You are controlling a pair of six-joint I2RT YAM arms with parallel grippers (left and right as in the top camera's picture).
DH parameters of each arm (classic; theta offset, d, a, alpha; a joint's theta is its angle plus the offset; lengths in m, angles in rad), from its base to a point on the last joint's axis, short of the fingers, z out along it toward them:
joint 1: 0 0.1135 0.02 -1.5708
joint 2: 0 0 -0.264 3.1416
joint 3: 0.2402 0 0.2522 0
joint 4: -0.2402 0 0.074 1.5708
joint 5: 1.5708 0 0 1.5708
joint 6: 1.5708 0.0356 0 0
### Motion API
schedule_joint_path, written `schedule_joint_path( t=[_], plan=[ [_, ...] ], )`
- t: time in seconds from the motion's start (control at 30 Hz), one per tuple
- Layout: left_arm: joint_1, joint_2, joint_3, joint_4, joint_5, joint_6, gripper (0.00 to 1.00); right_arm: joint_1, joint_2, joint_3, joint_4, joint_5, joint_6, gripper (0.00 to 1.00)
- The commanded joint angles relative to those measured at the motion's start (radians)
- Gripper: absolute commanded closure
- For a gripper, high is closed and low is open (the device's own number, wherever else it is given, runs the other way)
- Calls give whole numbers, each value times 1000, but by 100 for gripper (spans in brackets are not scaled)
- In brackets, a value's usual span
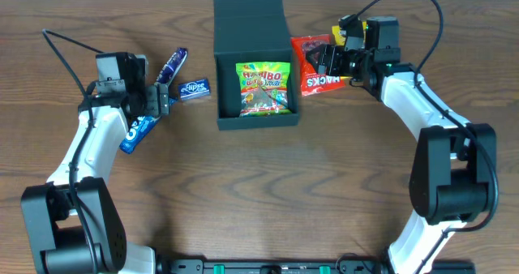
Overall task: Pack container
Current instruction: 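Reach left gripper to blue Oreo pack and grasp it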
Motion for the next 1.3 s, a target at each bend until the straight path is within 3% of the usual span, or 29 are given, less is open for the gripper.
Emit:
schedule_joint_path(
  t=[0.0,0.27,0.3,0.57,0.7,0.93,1.0,1.1,1.27],
  plan=[
    [1,8,18,-47,-6,-19,5,6,-27,2,-2,21,8,25],
    [1,87,16,-6,-16,-2,0,6,-27,2,-5,40,8,22],
    [1,108,16,-1,-15,13,6,6,-27,2,-5,40,8,22],
    [0,171,16,21,-18,41,25,6,-27,2,-14,40,8,22],
    [0,178,16,26,-19,41,43,6,-27,2,-16,40,8,21],
    [0,209,16,25,-18,41,53,6,-27,2,-16,40,8,21],
    [0,208,16,23,-18,39,62,6,-27,2,-16,40,8,21],
    [0,201,16,14,-18,3,83,6,-27,2,-16,40,8,21],
    [0,143,36,-33,-18,-24,94,6,-27,2,-16,40,8,21]
  ],
)
